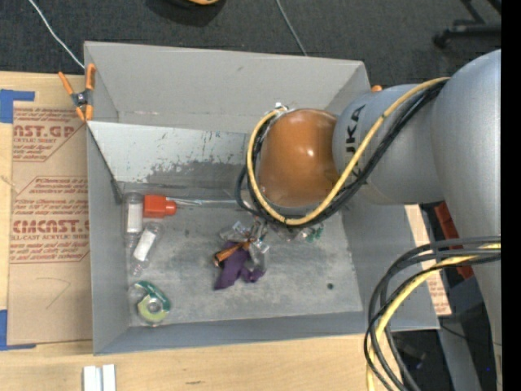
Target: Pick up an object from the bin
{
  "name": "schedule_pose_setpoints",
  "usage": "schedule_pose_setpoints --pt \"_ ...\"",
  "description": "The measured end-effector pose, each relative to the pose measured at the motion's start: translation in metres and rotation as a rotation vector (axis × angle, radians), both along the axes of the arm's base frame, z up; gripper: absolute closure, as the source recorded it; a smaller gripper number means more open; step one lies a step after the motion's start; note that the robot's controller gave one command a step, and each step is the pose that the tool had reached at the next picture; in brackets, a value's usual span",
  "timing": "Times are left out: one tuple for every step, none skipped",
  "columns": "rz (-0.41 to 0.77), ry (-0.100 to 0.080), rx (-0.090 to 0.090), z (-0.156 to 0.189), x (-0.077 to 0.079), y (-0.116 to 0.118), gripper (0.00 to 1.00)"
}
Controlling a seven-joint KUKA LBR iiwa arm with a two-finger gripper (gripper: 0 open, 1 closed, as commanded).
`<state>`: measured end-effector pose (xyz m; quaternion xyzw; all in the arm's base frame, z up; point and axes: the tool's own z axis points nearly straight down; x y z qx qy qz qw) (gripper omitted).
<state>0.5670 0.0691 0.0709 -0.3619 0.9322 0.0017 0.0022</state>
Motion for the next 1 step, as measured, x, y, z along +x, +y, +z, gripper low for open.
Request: schedule_pose_setpoints --pt "0.354 -0.003 0.001 0.0059 -0.0167 -0.0115 1.00"
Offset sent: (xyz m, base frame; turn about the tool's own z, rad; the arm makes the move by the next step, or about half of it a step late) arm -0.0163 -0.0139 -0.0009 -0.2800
